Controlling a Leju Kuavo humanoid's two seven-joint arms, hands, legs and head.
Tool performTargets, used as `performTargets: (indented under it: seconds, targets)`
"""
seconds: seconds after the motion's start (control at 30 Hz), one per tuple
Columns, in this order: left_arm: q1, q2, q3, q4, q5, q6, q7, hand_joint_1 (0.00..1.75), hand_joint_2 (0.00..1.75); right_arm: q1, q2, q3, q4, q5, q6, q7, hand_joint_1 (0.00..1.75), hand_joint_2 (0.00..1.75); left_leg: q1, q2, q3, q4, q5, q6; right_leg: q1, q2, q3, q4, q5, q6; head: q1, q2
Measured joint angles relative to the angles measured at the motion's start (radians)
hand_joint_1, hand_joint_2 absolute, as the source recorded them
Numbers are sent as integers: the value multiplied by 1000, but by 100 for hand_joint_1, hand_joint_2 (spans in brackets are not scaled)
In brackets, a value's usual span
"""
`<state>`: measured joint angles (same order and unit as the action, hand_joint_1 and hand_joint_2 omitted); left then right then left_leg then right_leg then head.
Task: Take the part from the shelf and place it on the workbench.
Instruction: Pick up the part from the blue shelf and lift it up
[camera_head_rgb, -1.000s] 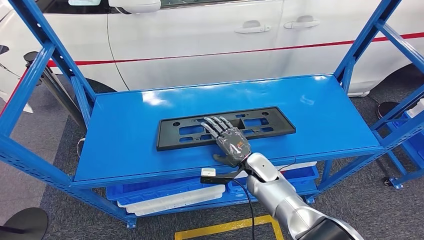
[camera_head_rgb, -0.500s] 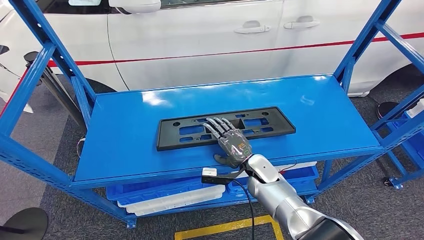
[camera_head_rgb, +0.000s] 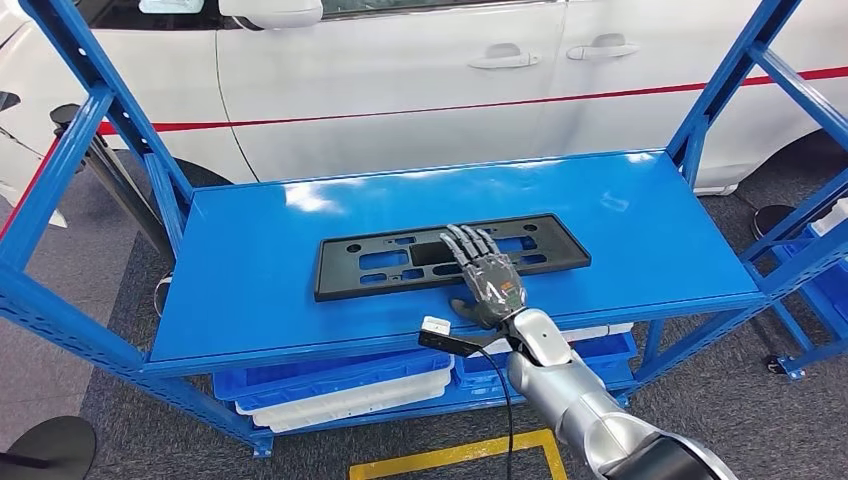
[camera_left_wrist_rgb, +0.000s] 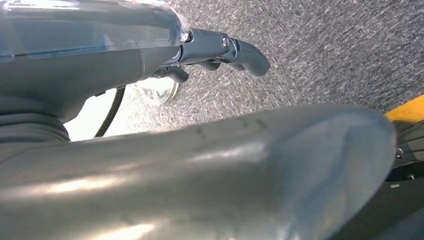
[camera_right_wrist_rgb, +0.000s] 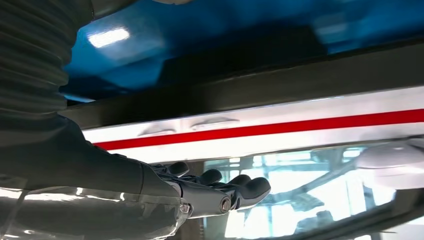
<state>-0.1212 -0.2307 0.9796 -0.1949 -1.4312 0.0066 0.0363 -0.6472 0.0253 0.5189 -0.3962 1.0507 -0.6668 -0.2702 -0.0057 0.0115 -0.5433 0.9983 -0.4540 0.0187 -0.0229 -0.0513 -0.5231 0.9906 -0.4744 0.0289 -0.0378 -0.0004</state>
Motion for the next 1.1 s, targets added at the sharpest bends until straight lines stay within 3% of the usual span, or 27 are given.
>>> performTargets:
  seconds: [0.33, 0.7, 0.83, 1.1]
  targets:
    - [0, 2, -1, 0, 0, -6, -6, 0, 0, -23, -29, -49, 29, 35, -3, 170, 0, 175, 0, 0, 1, 1, 1, 1, 0, 0, 1, 0, 2, 0, 0, 0]
    - [-4, 2, -7, 0, -2, -9, -3, 0, 0, -31, -54, -103, 47, 32, 3, 200, 4, 175, 0, 0, 1, 2, 2, 2, 0, 0, 1, 0, 3, 0, 0, 0]
    - [-7, 2, -9, 0, -2, -10, -3, 0, 0, -28, -58, -114, 52, 29, 5, 196, 175, 175, 0, 0, 1, 3, 2, 2, 0, 0, 1, 0, 3, 1, 0, 0]
    - [-8, 3, -17, 0, -2, -10, -3, 0, 0, -18, -60, -124, 62, 34, 21, 186, 175, 175, 0, 0, 0, 3, 2, 2, 0, 1, 1, 0, 4, 1, 0, 0]
